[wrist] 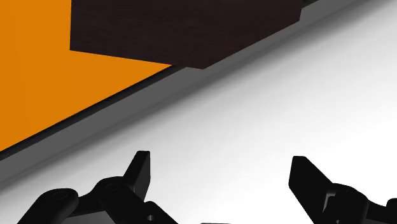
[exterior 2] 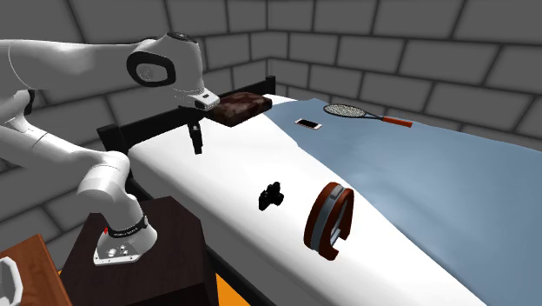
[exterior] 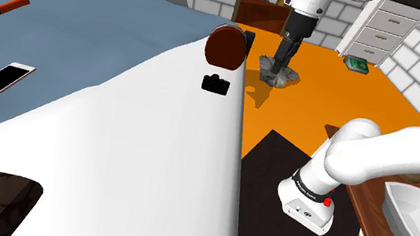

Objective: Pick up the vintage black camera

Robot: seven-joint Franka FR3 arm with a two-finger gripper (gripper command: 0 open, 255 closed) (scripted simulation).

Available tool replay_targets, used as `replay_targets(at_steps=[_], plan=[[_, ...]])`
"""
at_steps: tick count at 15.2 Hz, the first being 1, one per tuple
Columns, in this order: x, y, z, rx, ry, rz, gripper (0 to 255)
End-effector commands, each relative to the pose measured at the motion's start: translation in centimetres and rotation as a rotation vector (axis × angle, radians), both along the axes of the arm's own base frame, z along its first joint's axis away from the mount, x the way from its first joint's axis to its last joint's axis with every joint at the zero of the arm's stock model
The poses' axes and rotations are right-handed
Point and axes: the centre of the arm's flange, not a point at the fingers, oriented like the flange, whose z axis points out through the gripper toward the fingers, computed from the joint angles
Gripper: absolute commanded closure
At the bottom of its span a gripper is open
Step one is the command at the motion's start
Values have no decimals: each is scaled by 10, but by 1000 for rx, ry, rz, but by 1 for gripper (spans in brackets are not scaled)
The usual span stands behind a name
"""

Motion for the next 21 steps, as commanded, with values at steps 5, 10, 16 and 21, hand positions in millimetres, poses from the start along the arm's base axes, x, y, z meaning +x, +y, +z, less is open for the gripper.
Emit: replay_targets(at_steps=[5,10,16,21], plan=[[47,-12,-28,-11,24,35,0],[105,-24,-64,-25,53,78,0],[174,-37,-109,-42,89,130,0],[231,-45,-149,-57,118,173,0]])
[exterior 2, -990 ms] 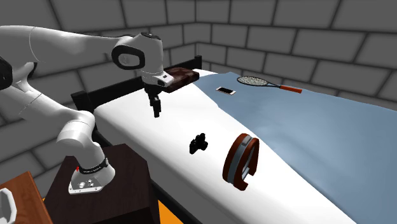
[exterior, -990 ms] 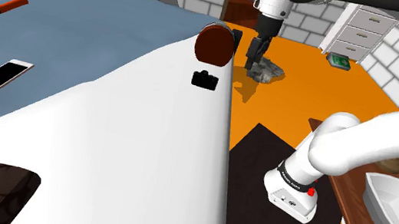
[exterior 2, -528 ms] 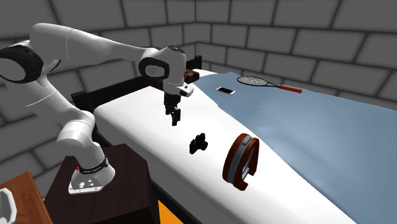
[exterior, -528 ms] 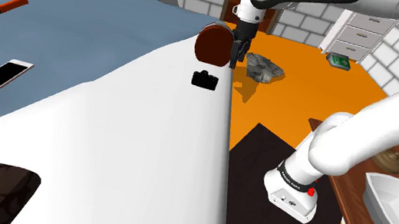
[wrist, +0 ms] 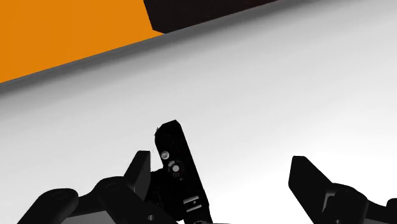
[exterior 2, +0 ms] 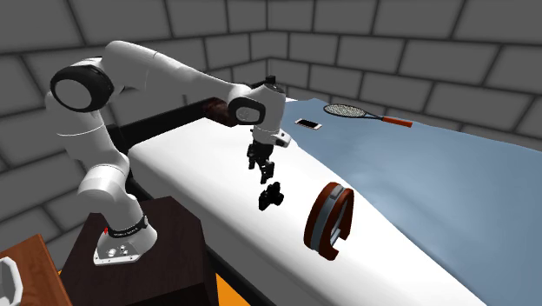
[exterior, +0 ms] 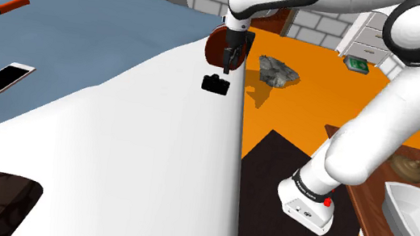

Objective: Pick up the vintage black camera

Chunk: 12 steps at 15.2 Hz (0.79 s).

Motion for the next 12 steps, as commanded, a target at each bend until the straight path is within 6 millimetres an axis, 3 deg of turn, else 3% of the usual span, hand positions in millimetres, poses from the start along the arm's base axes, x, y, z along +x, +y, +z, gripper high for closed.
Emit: replay_targets(at_steps=[1,5,12], plan=[[25,-3,-17,-6,12,19,0],[66,-8,-47,-16,33,51,0],[66,-8,-84,-16,33,51,0]])
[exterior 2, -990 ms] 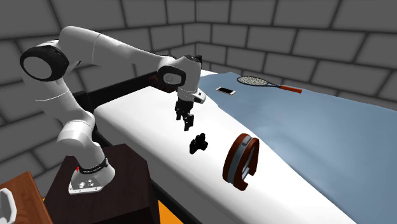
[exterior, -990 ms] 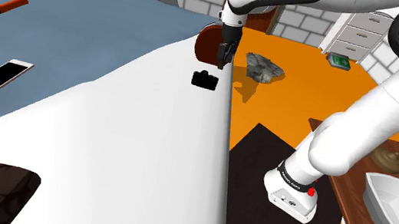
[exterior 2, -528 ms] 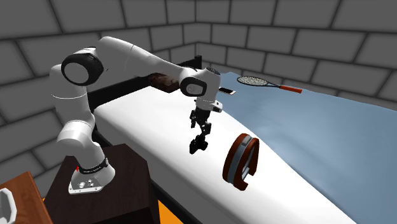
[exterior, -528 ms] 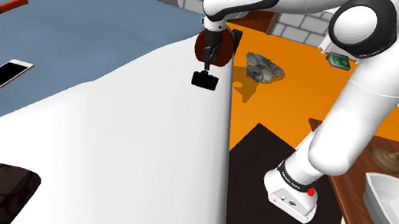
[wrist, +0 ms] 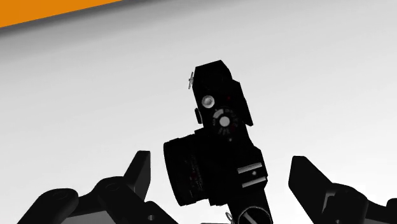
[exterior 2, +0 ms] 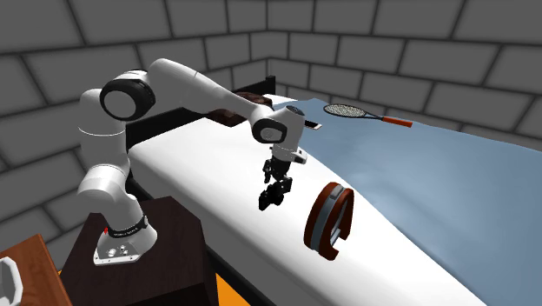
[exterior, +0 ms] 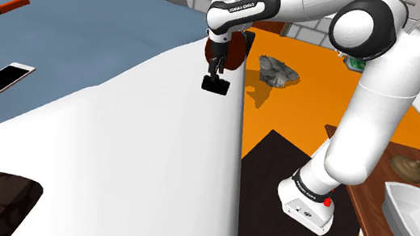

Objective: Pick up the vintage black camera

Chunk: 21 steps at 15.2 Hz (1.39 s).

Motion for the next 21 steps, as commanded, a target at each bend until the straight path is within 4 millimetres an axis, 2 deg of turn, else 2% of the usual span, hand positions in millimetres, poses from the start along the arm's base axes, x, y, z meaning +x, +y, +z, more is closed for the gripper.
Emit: replay_targets(at_steps=[1,2,3,12,21], plan=[[0,0,-9,0,0,0,0],[0,0,-9,0,0,0,0],[0,-1,-9,0,0,0,255],[0,0,-9,0,0,0,255],[0,0,39,0,0,0,255]])
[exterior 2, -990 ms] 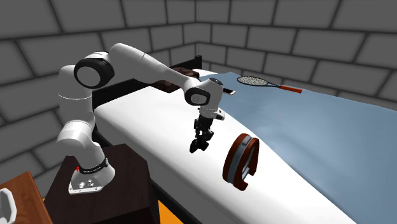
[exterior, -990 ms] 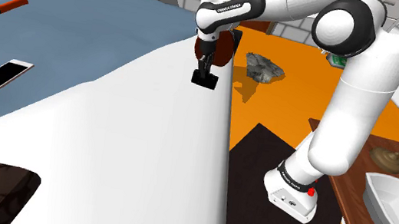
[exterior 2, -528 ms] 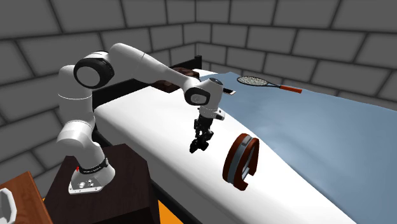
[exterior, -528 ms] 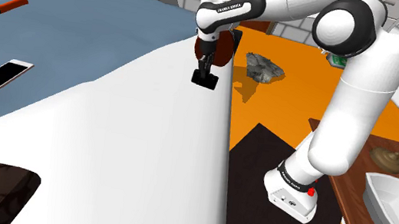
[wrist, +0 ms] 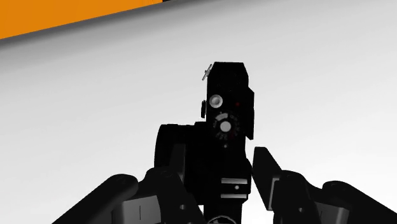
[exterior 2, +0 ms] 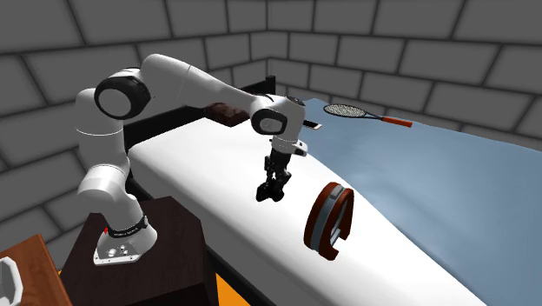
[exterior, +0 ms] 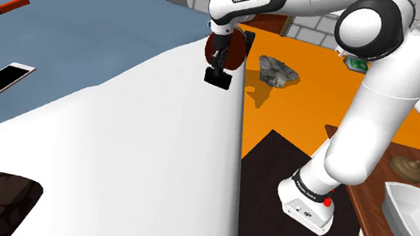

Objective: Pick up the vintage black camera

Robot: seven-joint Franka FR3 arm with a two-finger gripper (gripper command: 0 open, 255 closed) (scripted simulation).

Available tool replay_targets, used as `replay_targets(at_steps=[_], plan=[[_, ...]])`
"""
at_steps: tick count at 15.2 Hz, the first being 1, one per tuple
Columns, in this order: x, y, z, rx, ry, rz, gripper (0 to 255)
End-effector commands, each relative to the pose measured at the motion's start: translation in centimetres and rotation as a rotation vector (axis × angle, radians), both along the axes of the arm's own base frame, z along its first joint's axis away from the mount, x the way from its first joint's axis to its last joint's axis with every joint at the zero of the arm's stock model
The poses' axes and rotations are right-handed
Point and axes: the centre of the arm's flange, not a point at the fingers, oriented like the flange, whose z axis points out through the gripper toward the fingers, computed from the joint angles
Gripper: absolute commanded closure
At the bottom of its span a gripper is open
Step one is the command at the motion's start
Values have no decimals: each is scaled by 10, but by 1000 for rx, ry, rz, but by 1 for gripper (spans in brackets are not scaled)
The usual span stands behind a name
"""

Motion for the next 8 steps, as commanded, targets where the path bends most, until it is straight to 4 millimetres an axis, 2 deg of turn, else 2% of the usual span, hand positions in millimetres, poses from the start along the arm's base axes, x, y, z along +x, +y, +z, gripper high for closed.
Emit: replay_targets(at_steps=[1,6,8], plan=[[1,-1,11,0,0,0,255],[1,-1,38,0,0,0,255],[1,-1,38,0,0,0,255]])
